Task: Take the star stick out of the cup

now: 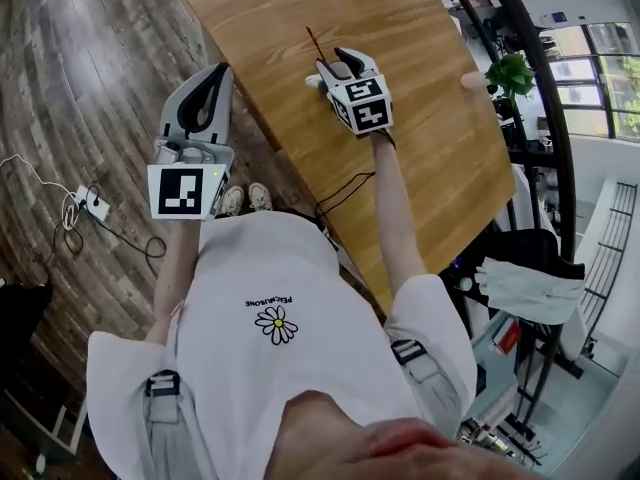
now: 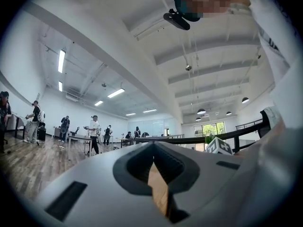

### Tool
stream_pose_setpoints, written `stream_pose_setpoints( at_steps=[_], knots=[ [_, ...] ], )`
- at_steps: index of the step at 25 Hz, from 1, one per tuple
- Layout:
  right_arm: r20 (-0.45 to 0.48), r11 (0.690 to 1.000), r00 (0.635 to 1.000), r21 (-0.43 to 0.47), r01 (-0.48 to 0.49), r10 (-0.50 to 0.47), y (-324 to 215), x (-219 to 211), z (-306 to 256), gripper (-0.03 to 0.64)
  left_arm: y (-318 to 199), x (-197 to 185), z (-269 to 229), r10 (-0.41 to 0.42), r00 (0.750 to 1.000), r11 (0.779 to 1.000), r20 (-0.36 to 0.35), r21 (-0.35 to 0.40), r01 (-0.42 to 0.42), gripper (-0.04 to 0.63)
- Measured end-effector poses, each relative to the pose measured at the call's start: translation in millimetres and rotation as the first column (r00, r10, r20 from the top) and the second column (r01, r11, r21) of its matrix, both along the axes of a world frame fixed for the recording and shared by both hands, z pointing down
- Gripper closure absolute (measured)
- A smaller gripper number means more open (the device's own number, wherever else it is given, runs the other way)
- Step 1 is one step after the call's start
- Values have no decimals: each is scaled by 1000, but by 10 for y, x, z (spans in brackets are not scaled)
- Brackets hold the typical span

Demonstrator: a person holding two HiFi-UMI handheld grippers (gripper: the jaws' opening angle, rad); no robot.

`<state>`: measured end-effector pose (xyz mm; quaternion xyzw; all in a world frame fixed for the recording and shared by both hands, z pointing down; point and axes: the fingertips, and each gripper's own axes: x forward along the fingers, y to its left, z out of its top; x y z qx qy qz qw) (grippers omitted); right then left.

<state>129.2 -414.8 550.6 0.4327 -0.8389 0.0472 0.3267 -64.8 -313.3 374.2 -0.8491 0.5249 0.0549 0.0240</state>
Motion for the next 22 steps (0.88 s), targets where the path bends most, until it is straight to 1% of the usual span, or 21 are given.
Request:
stream_pose_setpoints(
  at_steps=[2, 5, 8, 10, 12, 17, 22],
  knots=[
    [-34, 1000, 999, -15, -8, 8, -43, 50, 117, 462, 20, 3, 20, -12, 1000, 1000, 7, -7, 12, 578],
    [-43, 999, 999, -46, -5, 3, -53, 71, 222, 487, 31, 14, 36, -23, 1000, 1000, 14, -14, 23, 580],
    [-50, 997, 999, -70, 12, -15, -36, 47, 282, 512, 34, 13, -6, -35, 999, 999, 2, 2, 35, 580],
    [-60, 997, 998, -73, 16, -20, -29, 39, 304, 560, 44, 11, -28, -41, 999, 999, -6, 9, 41, 580],
    [-67, 997, 998, -71, 16, -21, -29, 39, 308, 589, 60, 10, -24, -40, 999, 999, -6, 11, 40, 580],
    [-67, 997, 997, -74, 34, -39, -24, 10, 305, 591, 75, 26, -49, -38, 999, 999, -7, 23, 38, 579],
    [-57, 997, 998, -67, 33, -37, -18, 2, 280, 594, 102, 22, 3, -36, 999, 999, 5, 11, 36, 578]
  ],
)
